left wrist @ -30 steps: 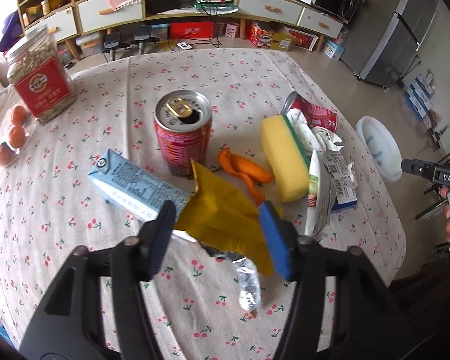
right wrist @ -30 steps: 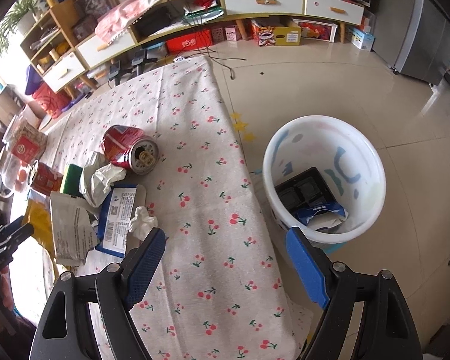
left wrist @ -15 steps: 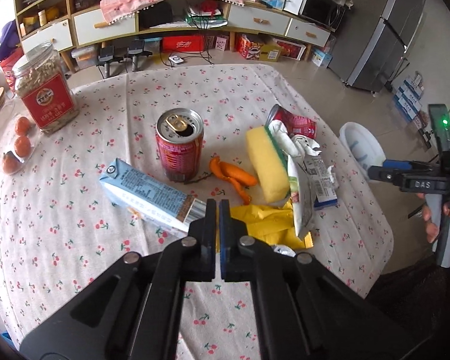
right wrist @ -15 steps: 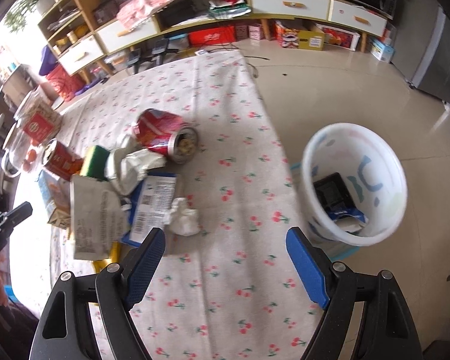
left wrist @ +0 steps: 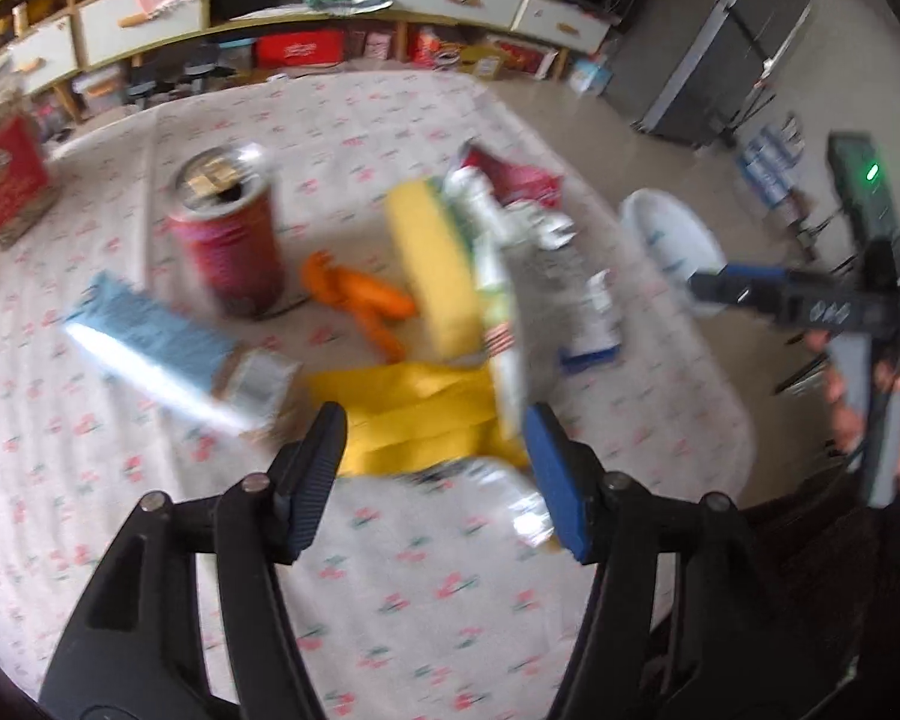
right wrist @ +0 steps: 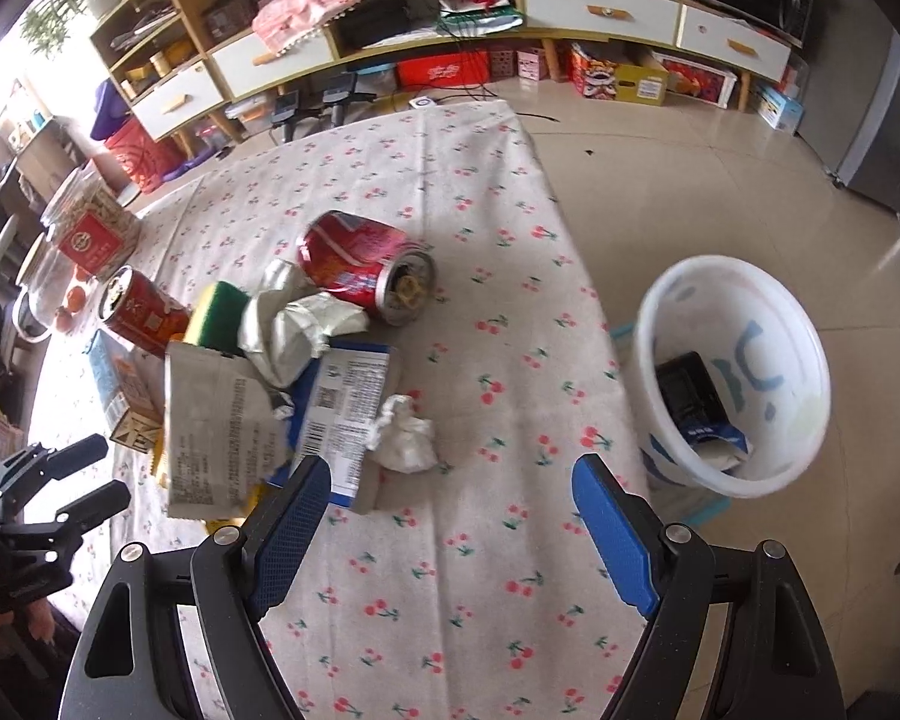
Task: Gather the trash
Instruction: 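Grasp the white snack wrapper with the left gripper and lift it, then grasp the blue medicine box with the right gripper and lift it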
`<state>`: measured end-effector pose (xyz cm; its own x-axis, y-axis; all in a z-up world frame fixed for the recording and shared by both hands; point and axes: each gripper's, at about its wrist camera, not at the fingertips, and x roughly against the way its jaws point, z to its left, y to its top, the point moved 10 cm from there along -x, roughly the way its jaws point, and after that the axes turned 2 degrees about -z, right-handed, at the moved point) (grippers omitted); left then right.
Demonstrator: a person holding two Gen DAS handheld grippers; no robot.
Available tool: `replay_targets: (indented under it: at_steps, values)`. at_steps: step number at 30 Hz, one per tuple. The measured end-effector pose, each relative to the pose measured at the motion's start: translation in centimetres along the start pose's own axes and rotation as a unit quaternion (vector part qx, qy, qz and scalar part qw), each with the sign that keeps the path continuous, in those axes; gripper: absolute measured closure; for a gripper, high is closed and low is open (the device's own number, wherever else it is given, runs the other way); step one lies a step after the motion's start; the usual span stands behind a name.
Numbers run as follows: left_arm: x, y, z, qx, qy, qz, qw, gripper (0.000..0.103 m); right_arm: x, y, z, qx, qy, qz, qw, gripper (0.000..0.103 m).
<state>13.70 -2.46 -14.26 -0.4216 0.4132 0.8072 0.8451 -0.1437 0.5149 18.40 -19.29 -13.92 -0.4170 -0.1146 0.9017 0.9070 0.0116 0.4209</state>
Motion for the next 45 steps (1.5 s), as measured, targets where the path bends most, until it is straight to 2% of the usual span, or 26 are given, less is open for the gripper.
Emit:
replay_targets:
  at_steps: [5, 7, 10, 11, 12, 16, 21, 27, 36, 45]
  values:
    - [-2.5, 0.5, -2.8, -0.006, -0.029, 0.018, 0.9994, 0.042, 0.4, -0.6, -2.4, -0.016, -0.004, 0.000, 1.000, 0.019]
    - [-3.9, 0.5, -3.1, -0.001, -0.033, 0.032, 0.9990, 0.051, 0.4, -0.9, -3.1, -0.022, -0.006, 0.002, 1.000, 0.019]
    - [-5.0, 0.1, -3.2, 0.016, -0.038, 0.045, 0.9981, 0.076, 0.4, -1.2, -4.0, -0.029, -0.012, 0.007, 0.999, 0.019]
    - [-5.0, -0.1, -3.1, 0.021, -0.039, 0.048, 0.9979, 0.089, 0.4, -1.2, -4.2, -0.031, -0.013, 0.007, 0.999, 0.019]
    - [-4.9, -0.1, -2.9, 0.024, -0.037, 0.048, 0.9979, 0.095, 0.5, -1.1, -4.4, -0.033, -0.016, 0.006, 0.999, 0.019]
    - [-2.8, 0.0, -2.4, 0.018, -0.027, 0.029, 0.9991, 0.097, 0.5, -0.5, -3.8, -0.034, -0.012, 0.002, 0.999, 0.019]
    - [0.7, 0.0, -1.1, 0.021, -0.009, -0.003, 0.9997, 0.097, -0.6, -0.2, -0.6, -0.005, 0.007, 0.012, 1.000, 0.019]
    - [2.3, -0.1, 1.6, 0.048, 0.011, -0.018, 0.9986, 0.097, -2.2, -0.4, 3.3, 0.014, 0.044, 0.029, 0.999, 0.019]
    - [3.0, -0.8, 3.8, 0.073, 0.024, -0.023, 0.9968, 0.097, -4.6, 2.0, 6.7, 0.019, 0.076, 0.029, 0.997, 0.022]
    - [3.1, -1.5, 5.1, 0.086, 0.029, -0.018, 0.9958, 0.097, -8.9, 2.8, 7.9, 0.056, 0.028, 0.058, 0.996, 0.022]
